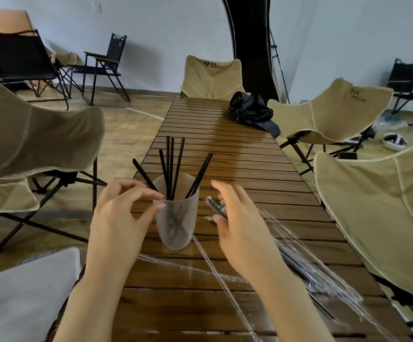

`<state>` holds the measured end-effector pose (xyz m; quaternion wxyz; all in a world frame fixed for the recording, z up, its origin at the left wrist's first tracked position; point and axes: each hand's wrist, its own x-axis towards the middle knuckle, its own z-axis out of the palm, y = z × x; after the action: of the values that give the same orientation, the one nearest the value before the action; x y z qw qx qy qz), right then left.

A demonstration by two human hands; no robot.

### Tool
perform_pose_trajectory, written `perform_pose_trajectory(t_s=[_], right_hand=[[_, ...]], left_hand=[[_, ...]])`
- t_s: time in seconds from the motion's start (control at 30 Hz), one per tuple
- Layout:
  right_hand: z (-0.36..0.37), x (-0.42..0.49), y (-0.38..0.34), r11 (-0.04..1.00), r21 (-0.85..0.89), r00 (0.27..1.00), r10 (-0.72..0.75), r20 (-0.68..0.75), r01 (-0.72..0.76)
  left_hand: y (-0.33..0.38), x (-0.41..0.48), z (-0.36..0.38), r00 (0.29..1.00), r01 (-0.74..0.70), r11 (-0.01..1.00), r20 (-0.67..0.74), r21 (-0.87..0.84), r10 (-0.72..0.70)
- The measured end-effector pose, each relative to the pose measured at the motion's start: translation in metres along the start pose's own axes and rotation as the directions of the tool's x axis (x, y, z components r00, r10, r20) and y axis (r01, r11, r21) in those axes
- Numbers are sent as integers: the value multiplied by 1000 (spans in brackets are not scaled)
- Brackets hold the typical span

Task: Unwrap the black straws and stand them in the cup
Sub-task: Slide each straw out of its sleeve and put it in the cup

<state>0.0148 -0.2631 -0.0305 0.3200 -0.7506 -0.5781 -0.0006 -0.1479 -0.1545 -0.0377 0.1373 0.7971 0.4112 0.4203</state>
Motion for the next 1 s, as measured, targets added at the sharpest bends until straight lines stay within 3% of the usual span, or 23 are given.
perform_pose_trajectory(t_s=[0.1,0.17,0.43,0.63,0.7,0.87,1.0], right_hand=[[6,-9,26,924,-210,923,355,152,-320],[10,-15,42,863,-299,861,472,191,-407],[25,-25,70,808,-357,815,551,178,-468],[25,-23,77,821,-284,818,550,165,-495],[20,-21,80,832,-211,826,546,139,-514],[-5,-10,80,780,258,813,580,47,-571],[-19,-7,78,595,641,838,526,145,-485]], left_hand=[[1,0,1,1000,0,1000,10,-4,0],[0,0,2,1000,0,1000,15,-8,0],[4,1,1,999,-42,999,-8,-16,41],[28,-2,1,974,-216,975,61,-54,219],[36,-5,3,952,-263,961,138,-86,273],[49,-13,17,888,-306,937,306,-167,344],[50,-16,28,849,-199,944,435,-263,300]])
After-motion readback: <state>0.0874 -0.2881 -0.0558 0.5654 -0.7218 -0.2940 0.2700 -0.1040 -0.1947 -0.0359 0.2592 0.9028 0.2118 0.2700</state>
